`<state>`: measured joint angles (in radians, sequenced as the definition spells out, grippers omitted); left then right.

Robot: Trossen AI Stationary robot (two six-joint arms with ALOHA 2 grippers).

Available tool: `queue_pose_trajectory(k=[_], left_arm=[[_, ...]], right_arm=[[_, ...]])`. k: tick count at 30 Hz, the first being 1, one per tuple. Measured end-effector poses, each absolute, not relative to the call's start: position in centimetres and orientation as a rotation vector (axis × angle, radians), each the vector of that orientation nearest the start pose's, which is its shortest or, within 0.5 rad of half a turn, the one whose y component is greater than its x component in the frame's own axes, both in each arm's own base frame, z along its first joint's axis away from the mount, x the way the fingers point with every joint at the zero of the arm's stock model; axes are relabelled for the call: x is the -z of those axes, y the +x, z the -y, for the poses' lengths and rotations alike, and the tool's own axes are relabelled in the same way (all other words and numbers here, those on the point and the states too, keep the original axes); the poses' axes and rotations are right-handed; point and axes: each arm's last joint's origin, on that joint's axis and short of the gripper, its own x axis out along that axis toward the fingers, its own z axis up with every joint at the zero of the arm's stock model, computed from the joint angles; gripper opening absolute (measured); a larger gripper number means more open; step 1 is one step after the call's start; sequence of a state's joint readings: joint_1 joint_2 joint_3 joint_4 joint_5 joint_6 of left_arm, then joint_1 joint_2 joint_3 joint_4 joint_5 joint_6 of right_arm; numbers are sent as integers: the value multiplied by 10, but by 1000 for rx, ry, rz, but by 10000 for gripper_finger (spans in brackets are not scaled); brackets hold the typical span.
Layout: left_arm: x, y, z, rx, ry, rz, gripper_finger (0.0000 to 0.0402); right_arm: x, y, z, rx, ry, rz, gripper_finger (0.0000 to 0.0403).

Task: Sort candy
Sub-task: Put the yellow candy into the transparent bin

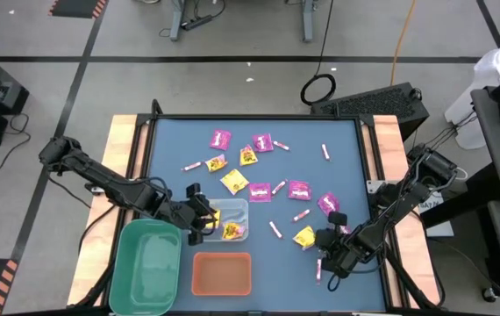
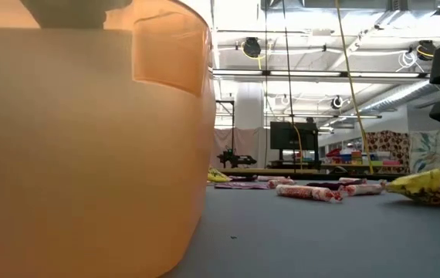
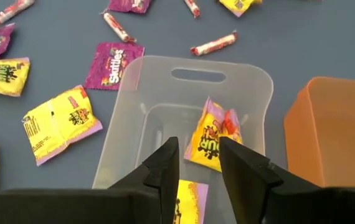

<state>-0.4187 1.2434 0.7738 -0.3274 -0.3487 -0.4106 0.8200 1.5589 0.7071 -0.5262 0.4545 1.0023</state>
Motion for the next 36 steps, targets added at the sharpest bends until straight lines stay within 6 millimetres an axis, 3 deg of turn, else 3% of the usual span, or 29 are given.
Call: queue_pose_trajectory(k=[10, 18, 24, 27, 31, 36], left_arm=[[-240, 239, 96, -24, -50, -585, 121], [-257, 253, 102, 55, 81, -358, 121], [-247, 272, 113, 107, 166, -278, 123], [-234, 282, 119, 140, 175, -278, 144], [-224, 292, 123, 149, 211, -241, 202], [-231, 295, 126, 151, 237, -133, 271]], right_arm=[[-143, 183, -175, 270, 78, -991, 3], [-181, 206, -194, 211, -15, -830, 1], [-215, 223, -204, 182, -113, -716, 1], [-231, 231, -208, 167, -166, -667, 1], [-251, 239, -212, 132, -228, -610, 0], [-264, 245, -216, 90, -280, -564, 0]])
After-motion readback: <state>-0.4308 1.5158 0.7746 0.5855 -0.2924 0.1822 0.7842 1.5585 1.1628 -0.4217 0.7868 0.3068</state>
